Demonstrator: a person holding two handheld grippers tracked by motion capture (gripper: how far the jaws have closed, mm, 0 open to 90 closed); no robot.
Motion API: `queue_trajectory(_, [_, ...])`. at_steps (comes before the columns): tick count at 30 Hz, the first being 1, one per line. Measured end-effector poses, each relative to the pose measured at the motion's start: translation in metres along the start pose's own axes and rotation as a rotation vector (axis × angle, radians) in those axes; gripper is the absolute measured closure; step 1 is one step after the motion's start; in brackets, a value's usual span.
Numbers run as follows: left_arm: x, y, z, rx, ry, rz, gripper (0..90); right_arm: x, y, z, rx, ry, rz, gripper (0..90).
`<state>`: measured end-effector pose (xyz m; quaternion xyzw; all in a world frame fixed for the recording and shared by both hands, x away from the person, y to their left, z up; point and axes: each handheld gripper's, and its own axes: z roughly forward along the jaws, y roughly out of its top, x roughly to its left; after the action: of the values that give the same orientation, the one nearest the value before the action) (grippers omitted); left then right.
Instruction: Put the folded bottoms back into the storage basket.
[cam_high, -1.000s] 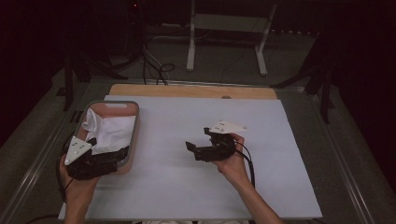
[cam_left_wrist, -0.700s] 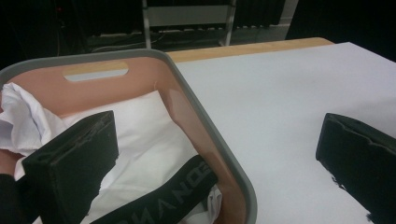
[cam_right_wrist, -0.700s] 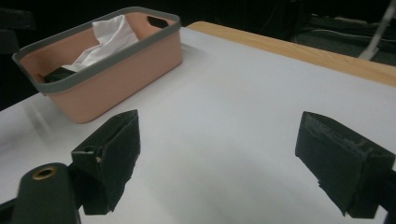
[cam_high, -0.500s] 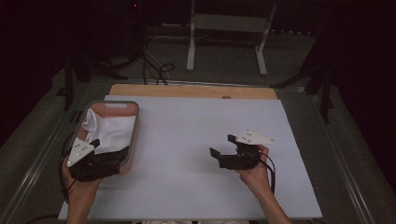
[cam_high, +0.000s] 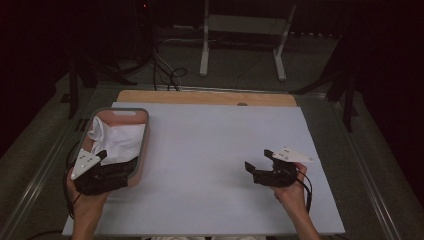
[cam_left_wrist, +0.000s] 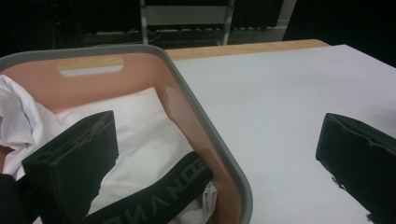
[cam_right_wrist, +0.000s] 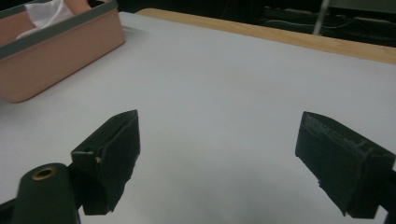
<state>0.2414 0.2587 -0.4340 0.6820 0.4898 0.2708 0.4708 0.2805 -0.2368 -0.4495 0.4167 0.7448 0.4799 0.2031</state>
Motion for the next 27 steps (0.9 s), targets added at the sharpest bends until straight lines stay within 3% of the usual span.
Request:
queue_trajectory(11, [0.000,-0.001,0.000,-0.004,-0.011,-0.011,0.1,-0.017,-0.018,-0.021,-0.034,-0.064,0.029,14.5])
queue_trajectory(27, [0.000,-0.003,0.002,-0.006,-0.016,-0.021,0.1,-0.028,-0.032,-0.041,-0.082,-0.094,0.068,14.5])
